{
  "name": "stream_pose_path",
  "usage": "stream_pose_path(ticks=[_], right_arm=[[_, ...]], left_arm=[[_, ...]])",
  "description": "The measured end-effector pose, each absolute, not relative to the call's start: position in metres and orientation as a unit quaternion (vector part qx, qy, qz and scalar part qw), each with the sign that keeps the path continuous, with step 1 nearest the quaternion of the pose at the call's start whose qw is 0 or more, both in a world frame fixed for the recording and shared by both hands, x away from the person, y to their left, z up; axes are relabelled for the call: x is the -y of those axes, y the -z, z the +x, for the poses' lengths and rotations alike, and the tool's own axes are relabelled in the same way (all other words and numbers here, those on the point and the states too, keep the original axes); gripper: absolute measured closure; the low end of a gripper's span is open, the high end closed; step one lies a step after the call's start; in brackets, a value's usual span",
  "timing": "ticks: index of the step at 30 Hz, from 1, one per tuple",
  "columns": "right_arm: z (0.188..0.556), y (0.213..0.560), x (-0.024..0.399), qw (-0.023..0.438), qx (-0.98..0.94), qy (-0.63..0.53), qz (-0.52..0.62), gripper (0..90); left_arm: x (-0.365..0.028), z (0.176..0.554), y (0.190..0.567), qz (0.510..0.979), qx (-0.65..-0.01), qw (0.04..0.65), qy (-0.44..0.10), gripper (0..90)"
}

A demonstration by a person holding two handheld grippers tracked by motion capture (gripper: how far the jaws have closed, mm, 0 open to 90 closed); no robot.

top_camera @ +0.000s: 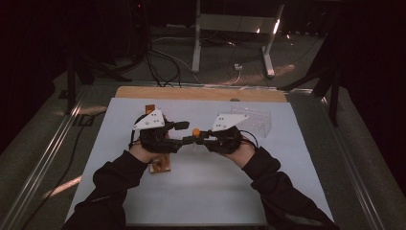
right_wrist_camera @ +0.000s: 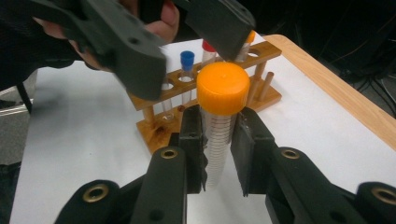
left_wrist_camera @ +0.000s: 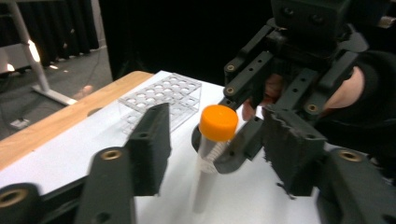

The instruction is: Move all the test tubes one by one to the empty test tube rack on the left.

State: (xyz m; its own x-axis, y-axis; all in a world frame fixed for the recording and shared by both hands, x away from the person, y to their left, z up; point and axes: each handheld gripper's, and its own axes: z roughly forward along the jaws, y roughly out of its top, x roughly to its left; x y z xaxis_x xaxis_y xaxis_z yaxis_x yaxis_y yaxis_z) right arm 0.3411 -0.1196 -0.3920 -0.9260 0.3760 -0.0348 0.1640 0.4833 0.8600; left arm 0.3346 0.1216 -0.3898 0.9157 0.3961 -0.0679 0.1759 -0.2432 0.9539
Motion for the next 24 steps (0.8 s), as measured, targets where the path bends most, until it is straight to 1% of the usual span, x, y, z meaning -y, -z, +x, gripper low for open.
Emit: stream_pose_path(ticks=[4,10,13,21,23,24], right_arm=[[0.3405,0.3914,0.1175,0.108,-0.855,-0.482,0.155,75.2],[0.3401,0.3911,0.1160,0.108,-0.855,-0.483,0.154,75.2],[0.3404,0.3913,0.1155,0.108,-0.854,-0.484,0.156,75.2],[0.3408,0.3920,0.1162,0.109,-0.852,-0.485,0.164,74.1],[0.3405,0.3918,0.1169,0.112,-0.850,-0.487,0.167,72.0],[0.3396,0.3914,0.1173,0.117,-0.849,-0.487,0.168,69.2]], left_arm=[[-0.1166,0.3340,0.3900,0.787,-0.178,0.583,-0.099,52.5],[-0.1138,0.3339,0.3899,0.785,-0.177,0.582,-0.111,65.6],[-0.1127,0.3337,0.3891,0.788,-0.173,0.580,-0.113,69.7],[-0.1118,0.3353,0.3876,0.792,-0.169,0.574,-0.122,71.6],[-0.1131,0.3369,0.3862,0.791,-0.170,0.575,-0.121,71.7],[-0.1142,0.3381,0.3854,0.789,-0.173,0.577,-0.119,71.7]])
